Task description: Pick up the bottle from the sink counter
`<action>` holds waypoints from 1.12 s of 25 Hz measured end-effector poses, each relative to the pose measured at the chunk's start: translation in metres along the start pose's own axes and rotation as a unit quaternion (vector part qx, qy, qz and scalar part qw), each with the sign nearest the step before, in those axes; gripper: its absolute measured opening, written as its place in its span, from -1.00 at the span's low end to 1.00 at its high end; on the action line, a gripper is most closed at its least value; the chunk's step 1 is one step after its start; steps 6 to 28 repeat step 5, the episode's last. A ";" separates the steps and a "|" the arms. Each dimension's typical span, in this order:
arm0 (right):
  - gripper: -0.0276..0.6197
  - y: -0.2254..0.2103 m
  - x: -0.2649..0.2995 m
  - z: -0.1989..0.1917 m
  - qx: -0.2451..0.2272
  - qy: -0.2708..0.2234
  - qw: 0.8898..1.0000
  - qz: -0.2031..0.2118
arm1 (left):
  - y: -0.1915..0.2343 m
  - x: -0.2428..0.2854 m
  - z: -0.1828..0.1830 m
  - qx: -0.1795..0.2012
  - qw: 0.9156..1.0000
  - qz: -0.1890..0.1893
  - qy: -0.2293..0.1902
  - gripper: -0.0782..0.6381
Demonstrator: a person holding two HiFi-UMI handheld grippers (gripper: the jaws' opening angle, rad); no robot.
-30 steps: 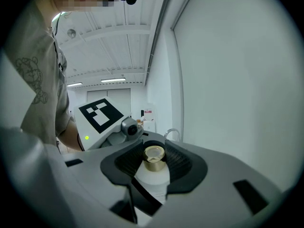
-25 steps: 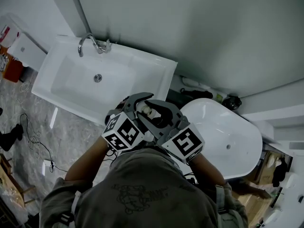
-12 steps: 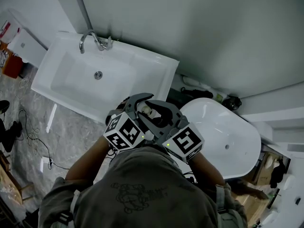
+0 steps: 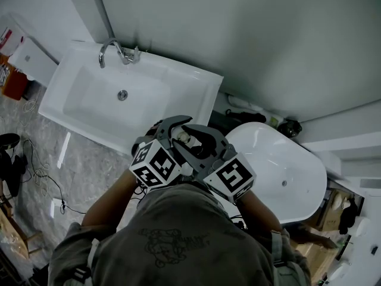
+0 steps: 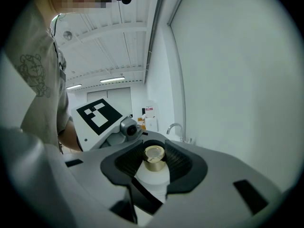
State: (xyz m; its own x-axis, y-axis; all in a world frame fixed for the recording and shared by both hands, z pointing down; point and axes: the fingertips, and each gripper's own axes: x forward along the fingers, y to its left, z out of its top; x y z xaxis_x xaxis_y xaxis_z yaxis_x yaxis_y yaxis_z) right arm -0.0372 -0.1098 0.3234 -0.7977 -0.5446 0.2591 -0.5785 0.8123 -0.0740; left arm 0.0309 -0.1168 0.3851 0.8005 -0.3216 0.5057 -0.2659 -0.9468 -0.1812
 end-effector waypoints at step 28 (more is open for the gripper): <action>-0.46 0.002 -0.003 0.001 0.000 0.000 1.000 -0.003 | -0.003 -0.001 0.002 0.003 1.000 0.000 -0.001 0.19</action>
